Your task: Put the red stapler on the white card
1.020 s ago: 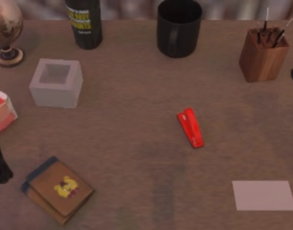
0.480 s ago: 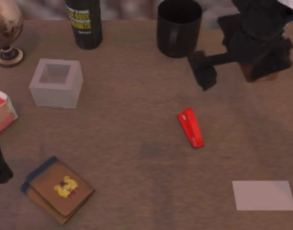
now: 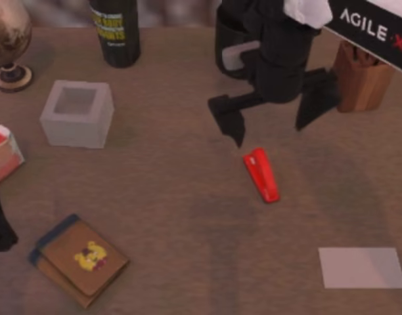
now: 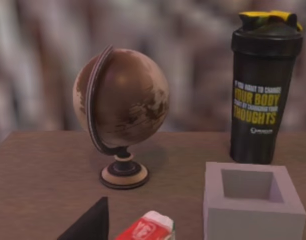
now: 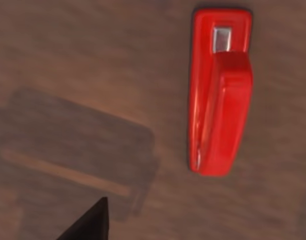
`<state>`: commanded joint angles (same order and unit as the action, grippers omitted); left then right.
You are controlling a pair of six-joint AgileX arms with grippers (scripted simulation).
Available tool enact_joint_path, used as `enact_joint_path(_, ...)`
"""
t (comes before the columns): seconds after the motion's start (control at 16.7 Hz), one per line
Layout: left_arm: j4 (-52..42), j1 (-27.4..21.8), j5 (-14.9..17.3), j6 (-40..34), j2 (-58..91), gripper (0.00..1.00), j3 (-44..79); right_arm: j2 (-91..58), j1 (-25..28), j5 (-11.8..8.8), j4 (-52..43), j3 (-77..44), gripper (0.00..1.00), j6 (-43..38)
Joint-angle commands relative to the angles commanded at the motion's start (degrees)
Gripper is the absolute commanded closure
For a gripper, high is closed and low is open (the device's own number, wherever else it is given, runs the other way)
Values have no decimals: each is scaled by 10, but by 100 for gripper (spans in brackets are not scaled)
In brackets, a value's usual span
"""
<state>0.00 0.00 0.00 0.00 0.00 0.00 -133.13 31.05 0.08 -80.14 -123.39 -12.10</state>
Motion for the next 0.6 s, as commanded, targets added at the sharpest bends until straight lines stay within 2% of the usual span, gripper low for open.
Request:
enact_joint_path(0.36,0,0,0,0,0,0,0,-1,-2,0,2,1,0,0)
enact_joint_path(0.6,0,0,0,0,0,0,0,-10,0,0,66,59,0,1)
